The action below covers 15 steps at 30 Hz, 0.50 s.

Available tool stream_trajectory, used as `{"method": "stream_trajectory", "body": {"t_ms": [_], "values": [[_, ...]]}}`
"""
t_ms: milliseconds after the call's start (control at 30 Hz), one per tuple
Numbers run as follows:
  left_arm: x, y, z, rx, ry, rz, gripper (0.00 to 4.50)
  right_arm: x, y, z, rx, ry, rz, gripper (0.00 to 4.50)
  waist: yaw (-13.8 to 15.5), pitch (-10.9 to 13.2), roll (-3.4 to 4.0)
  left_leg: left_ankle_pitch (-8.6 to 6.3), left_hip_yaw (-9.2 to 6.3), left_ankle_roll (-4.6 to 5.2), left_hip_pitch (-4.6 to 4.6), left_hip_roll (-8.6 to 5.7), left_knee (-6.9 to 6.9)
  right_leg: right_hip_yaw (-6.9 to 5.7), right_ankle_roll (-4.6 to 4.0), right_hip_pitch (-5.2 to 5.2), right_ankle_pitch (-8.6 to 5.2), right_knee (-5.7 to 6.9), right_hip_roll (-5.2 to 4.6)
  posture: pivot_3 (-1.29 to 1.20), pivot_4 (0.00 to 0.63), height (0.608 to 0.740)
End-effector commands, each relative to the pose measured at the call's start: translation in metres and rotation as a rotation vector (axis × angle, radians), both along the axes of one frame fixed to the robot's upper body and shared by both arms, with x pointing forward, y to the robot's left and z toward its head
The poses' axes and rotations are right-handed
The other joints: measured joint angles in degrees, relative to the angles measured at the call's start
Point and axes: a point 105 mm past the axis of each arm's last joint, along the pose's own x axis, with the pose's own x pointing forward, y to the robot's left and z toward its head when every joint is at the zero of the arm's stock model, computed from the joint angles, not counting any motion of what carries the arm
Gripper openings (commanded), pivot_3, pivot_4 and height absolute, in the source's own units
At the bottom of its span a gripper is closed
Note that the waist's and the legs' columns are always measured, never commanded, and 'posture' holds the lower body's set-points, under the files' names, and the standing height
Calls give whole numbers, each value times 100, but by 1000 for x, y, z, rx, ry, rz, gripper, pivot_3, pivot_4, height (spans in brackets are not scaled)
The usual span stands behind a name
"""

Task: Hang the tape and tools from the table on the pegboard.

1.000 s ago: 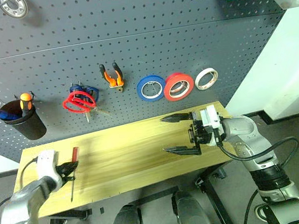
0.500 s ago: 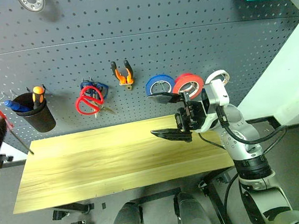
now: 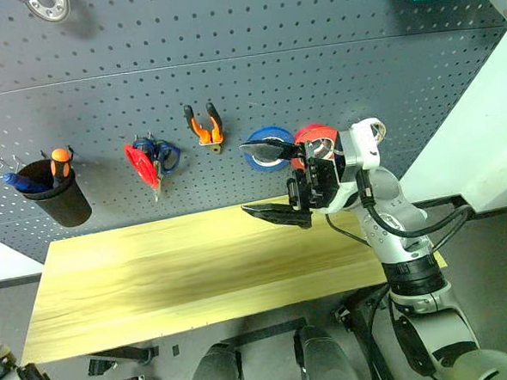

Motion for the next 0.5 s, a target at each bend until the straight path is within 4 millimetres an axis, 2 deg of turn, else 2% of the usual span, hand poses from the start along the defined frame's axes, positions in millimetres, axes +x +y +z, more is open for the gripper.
{"method": "stream_trajectory", "body": {"t_ms": [33, 200, 300, 433, 500], "values": [[5, 2, 2, 55, -15, 26, 911, 1, -2, 8, 17, -45, -19, 4441, -9, -2, -3, 0, 0, 0, -7, 0, 1, 0, 0, -6, 0, 0, 0, 6, 62, 738], [18, 9, -25, 11, 59, 18, 911, 3, -7, 4, 13, -42, -41, 4441, -27, -4, -3, 4, 0, -6, -68, 0, 9, 1, -3, -79, 7, 17, -1, 1, 60, 738], [25, 10, -42, -41, 106, -2, 911, 4, -10, 1, 7, -40, -49, 4441, -21, -5, -4, 4, 0, -6, -72, 0, 6, 1, -3, -83, 8, 17, -1, 1, 59, 738], [29, 7, -56, -70, 146, -14, 911, 4, -11, -1, -3, -39, -51, 4441, -22, -6, -6, 4, 0, -6, -74, 0, 7, 1, -3, -83, 9, 16, -2, 2, 60, 738], [29, 7, -60, -83, 162, -9, 1624, 4, -11, -2, -6, -39, -51, 4441, -24, -6, -5, 4, 0, -6, -73, 0, 7, 1, -3, -83, 9, 18, -2, 3, 60, 738]]}}
